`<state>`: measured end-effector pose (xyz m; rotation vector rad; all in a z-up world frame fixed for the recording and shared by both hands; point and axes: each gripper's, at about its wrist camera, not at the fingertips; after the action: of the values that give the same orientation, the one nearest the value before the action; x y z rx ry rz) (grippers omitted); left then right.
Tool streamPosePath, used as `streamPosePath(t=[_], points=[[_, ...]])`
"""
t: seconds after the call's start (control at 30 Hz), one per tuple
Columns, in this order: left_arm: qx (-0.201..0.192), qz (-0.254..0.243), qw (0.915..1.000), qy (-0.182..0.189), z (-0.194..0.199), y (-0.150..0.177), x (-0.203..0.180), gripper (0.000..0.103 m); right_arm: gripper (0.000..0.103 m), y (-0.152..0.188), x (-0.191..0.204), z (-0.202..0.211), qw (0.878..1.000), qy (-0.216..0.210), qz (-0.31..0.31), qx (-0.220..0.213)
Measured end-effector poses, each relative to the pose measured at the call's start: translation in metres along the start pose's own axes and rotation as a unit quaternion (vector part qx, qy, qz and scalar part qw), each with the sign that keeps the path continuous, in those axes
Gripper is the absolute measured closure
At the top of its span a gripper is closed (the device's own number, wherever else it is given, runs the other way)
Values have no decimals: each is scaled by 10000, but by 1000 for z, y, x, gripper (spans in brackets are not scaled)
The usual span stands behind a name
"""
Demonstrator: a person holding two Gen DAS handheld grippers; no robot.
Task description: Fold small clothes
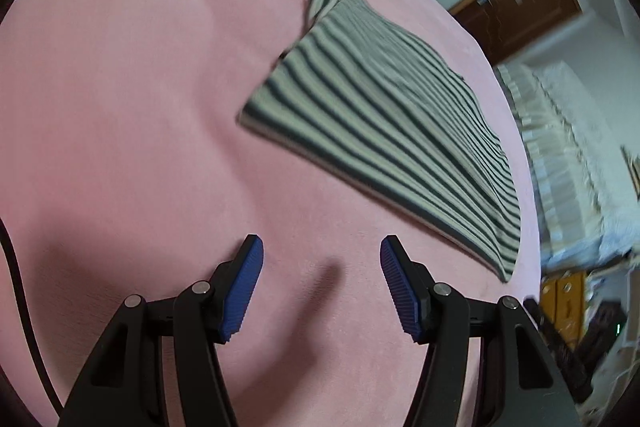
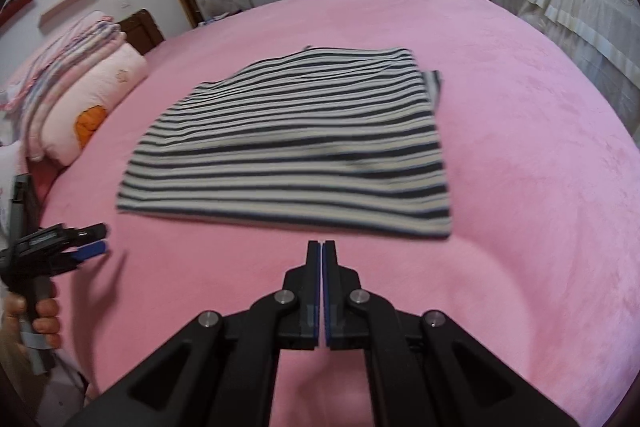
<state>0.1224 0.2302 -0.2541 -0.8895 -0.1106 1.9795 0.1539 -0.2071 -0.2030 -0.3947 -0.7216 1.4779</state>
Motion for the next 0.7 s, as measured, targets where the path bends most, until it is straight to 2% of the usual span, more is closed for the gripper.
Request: streamPosePath(t=[0.2,0.33,0.53,0.7], points=[[-341,232,9990,186,-25,-5,0,44,103,16,27,-4,9986,-10,507,147],[-452,319,9977,382,-41,-17,-4,44,103,17,34,-10,9982,-90,558,202],[-600,267,9956,675,-67,-37,-13,44,103,7,46,-25,9976,-152,657,127],[-724,121,9944,762,-84,-53,-21,44,103,-8,60,-39,9965,-195,814,-5]])
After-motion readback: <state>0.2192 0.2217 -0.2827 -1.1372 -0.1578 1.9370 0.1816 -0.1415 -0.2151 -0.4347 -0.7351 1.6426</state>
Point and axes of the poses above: each gripper's, at about its wrist camera, not at the fingertips, and z roughly against the way its jaws point, x to its left, y to its underside, and after that the axes turned 7 degrees about -x, right-handed
